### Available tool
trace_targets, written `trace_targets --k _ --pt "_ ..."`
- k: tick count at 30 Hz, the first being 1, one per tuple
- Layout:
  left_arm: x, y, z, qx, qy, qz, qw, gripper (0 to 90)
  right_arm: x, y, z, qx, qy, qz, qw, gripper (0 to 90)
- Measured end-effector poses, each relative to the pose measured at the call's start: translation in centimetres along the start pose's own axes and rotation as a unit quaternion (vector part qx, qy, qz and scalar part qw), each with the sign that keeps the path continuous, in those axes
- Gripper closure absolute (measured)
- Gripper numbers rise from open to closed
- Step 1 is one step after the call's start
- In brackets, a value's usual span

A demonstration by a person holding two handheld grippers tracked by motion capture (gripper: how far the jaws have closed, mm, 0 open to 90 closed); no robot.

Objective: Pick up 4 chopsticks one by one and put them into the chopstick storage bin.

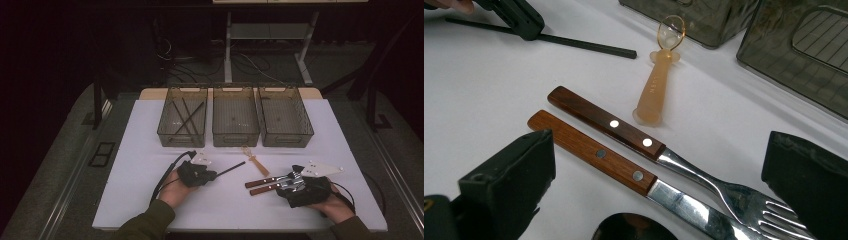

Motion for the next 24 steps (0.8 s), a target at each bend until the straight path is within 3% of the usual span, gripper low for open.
trace_targets --k 5,24 --pt "-0.1 -0.1 -0.1 0.005 0.004 0.0 1.0 85.8 0.0 0.0 0.0 -0.001 -0.001 -0.001 1.0 1.0" --pt "-1.0 -0.2 -2.5 0.016 -0.024 -0.016 0.9994 85.7 -0.1 0.5 0.2 -0.005 -0.005 -0.003 1.0 1.0"
Point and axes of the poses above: each handheld gripper's, and its own axes: z roughly forward along the jaws, x roughly out of its underside, y roughly to its left, the point moved 9 cm from there along z, roughly forward along the jaws, and after that the axes turned 4 degrees about x, right-handed, at the moved point
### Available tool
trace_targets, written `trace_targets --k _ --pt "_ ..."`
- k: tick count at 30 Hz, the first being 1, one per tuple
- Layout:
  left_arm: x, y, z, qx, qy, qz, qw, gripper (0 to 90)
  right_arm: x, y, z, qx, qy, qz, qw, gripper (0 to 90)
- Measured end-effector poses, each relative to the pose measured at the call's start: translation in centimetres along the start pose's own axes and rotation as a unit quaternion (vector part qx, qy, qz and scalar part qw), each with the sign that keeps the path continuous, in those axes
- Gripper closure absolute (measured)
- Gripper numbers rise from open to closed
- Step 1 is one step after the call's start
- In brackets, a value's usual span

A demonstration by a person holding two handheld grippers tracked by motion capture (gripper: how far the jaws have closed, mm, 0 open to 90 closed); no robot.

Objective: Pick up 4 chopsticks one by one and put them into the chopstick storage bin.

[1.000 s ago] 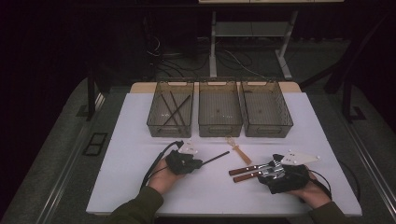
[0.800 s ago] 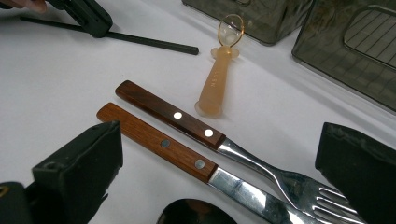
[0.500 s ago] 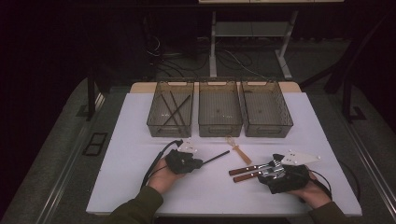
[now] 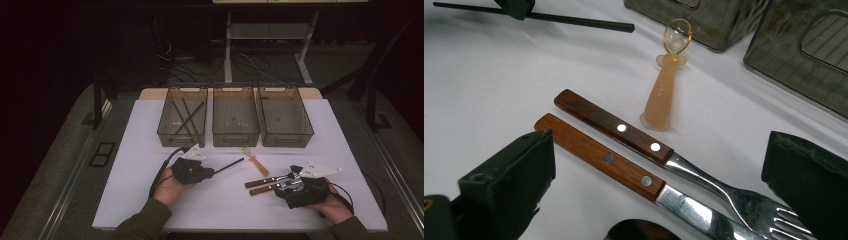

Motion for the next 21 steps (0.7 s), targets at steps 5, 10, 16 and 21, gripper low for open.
trace_targets --k 5,10,16,21 --pt "-0.2 0.1 -0.6 0.001 -0.008 0.0 1.0 85.7 0.0 0.0 0.1 0.0 0.0 -0.001 1.0 1.0" --pt "-0.3 0.4 -1.5 -0.003 -0.013 -0.002 0.9999 85.6 0.0 -0.1 0.0 0.0 -0.001 0.0 1.0 1.0" --pt "-0.2 1.3 -2.9 -0.014 -0.024 -0.006 0.9996 85.6 0.0 -0.1 0.0 0.0 0.0 -0.001 1.0 1.0" --pt "-0.2 1.8 -3.9 -0.021 -0.033 -0.009 0.9992 85.6 0.0 -0.1 0.0 0.0 0.0 0.0 1.0 1.0"
Point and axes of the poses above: each handheld gripper's, and its own axes: z roughly forward along the jaws, x roughly out of its underside, y roughly to its left, the point moved 9 cm from there along z, roughly forward along the jaws, and after that the axes turned 4 degrees about x, right-handed, at the moved point
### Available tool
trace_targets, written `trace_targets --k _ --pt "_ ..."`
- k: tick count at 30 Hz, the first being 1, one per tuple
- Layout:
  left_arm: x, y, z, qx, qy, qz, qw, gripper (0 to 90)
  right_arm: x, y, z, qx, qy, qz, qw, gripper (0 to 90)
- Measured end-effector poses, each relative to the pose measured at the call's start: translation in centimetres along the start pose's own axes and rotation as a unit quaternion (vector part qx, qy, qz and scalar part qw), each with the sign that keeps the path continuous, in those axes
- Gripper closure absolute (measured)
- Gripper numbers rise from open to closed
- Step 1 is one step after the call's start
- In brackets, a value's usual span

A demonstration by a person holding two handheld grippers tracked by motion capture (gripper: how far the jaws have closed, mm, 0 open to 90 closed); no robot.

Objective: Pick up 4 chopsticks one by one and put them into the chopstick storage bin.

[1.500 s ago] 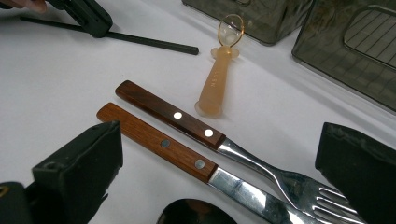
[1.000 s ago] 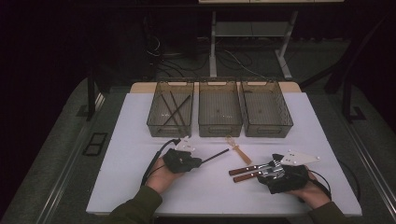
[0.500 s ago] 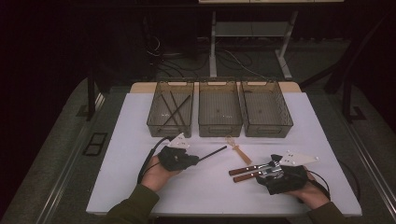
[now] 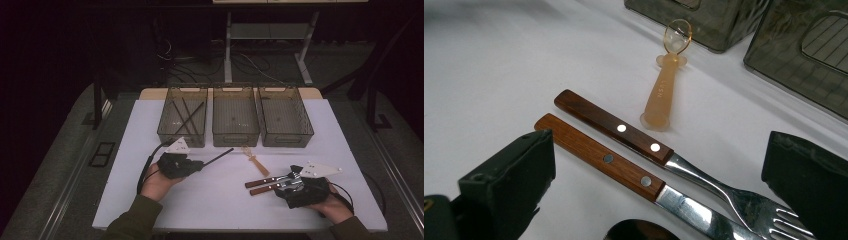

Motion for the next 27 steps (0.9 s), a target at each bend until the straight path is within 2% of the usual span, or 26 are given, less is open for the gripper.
trace_targets --k 9,19,27 --pt "0.0 1.0 -1.8 -0.01 -0.013 -0.005 0.9998 85.6 0.0 -0.1 0.0 0.001 -0.001 0.001 1.0 1.0" --pt "0.0 2.6 -3.7 -0.036 -0.027 -0.016 0.9989 85.6 0.0 -0.1 0.0 0.002 0.0 0.002 1.0 1.0" --pt "-0.2 4.3 -4.8 -0.058 -0.039 -0.039 0.9968 85.6 0.0 -0.1 0.0 0.002 0.0 0.002 1.0 1.0"
Point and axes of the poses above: each handheld gripper's, and its own axes: z roughly forward along the jaws, x roughly out of its underside, y roughly to its left, the point moved 9 cm from there along z, roughly forward along the jaws, and after that the axes turned 4 degrees about x, right-handed, at the moved point
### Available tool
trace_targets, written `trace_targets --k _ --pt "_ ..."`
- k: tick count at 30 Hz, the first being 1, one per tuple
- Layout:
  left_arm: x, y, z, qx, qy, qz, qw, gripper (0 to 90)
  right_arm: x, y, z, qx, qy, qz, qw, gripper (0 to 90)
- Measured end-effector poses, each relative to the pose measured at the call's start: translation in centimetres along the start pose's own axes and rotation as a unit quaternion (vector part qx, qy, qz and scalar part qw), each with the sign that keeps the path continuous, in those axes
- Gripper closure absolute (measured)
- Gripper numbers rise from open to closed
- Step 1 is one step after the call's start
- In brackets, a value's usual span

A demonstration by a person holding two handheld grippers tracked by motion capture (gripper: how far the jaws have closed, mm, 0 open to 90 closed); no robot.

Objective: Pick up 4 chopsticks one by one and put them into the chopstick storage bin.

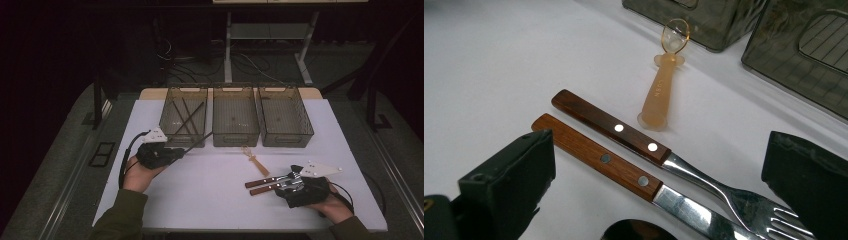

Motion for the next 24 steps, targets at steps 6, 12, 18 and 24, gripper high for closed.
trace_targets --k 6,12,18,24 --pt "-0.6 1.7 -0.2 -0.013 -0.001 -0.015 0.9998 85.6 0.0 0.0 -0.1 0.0 0.0 0.0 1.0 1.0" --pt "-1.5 3.5 -0.1 -0.028 0.0 -0.03 0.9992 85.6 0.0 0.0 -0.2 -0.002 -0.002 0.001 1.0 1.0" --pt "-3.0 4.9 0.2 -0.042 0.006 -0.035 0.9985 85.6 -0.1 0.0 -0.2 -0.002 -0.003 0.002 1.0 1.0" --pt "-4.1 6.2 0.4 -0.055 0.012 -0.039 0.9977 85.6 -0.1 0.0 -0.2 -0.001 -0.003 0.001 1.0 1.0"
Point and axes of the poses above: each handheld gripper's, and its own axes: z roughly forward along the jaws, x roughly out of its underside, y roughly to its left, the point moved 9 cm from there along z, roughly forward along the jaws, and after that the axes turned 4 degrees about x, right-handed, at the moved point
